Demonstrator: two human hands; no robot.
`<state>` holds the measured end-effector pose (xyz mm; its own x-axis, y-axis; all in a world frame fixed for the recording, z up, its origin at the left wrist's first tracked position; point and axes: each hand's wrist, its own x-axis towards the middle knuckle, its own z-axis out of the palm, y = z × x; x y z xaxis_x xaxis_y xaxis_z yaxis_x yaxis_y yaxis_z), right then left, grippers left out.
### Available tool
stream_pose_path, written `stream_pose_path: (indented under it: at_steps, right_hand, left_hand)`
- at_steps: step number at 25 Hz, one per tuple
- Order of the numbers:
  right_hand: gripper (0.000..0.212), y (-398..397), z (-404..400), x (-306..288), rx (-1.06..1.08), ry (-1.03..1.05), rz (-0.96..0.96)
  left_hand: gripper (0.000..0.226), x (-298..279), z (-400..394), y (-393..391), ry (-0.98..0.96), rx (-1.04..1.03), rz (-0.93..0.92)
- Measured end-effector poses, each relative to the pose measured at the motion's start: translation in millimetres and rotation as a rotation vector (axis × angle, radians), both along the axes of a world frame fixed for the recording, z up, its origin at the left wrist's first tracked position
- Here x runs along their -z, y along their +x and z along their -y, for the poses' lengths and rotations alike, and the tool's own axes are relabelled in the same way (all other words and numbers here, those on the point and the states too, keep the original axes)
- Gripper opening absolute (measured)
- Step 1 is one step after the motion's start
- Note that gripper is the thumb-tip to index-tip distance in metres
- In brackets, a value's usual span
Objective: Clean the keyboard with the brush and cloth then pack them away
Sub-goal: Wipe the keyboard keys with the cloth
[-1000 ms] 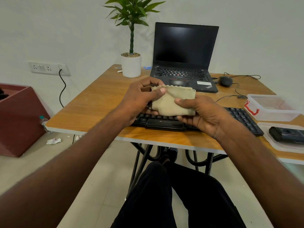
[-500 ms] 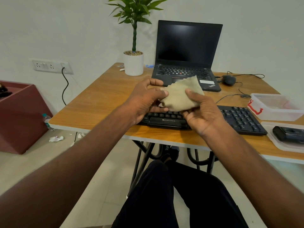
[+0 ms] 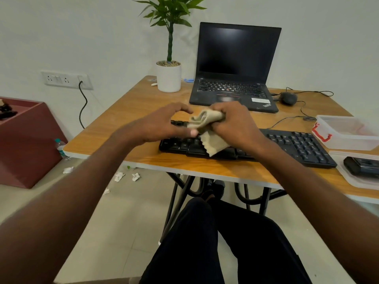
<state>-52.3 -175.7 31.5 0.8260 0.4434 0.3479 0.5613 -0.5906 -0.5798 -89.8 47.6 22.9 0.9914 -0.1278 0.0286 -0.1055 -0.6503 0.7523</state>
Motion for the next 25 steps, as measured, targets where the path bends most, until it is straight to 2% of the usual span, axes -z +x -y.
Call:
stream_pose_path:
  at_steps: [2,4,6,9,12,14,18,20,23,25]
  right_hand:
    - [0.032,1,-11,4,-0.076,-0.262,0.08]
    - [0.034,2,-16,6,-0.11,-0.4,0.111]
    - [0.037,5,-11,0,-0.105,-0.513,0.095]
    - [0.036,7,-3,-13,0.001,-0.679,0.088]
    - [0.027,-1,-14,-10,-0.085,-0.531,0.066]
    - [0.029,-6,-21,-6,-0.14,-0.474,0.015]
    - [0.041,4,-13,-4,-0.003,-0.609,0.058]
    - [0.044,6,-7,-5,0.015,-0.611,0.03]
    - [0.046,-1,-8,-5,-0.104,-0.454,-0.051]
    - [0.034,-9,-16,2,-0.151,-0.323,0.001]
  left_hand:
    - [0.114,5,-7,-1,0.174,0.089,-0.16]
    - [0.129,13,-6,1,0.365,0.127,-0.165]
    - [0.125,19,-6,3,0.436,0.124,-0.153]
    - [0.119,22,-9,6,0.294,0.129,-0.186]
    - [0.118,27,-12,9,0.252,0.138,-0.182]
    - [0.12,32,-15,10,0.241,0.135,-0.178]
    - [0.119,34,-17,11,0.204,0.136,-0.185]
    - [0.121,34,-17,12,0.199,0.14,-0.185]
    - [0.122,36,-17,13,0.196,0.14,-0.185]
    - [0.12,35,-17,13,0.187,0.136,-0.187]
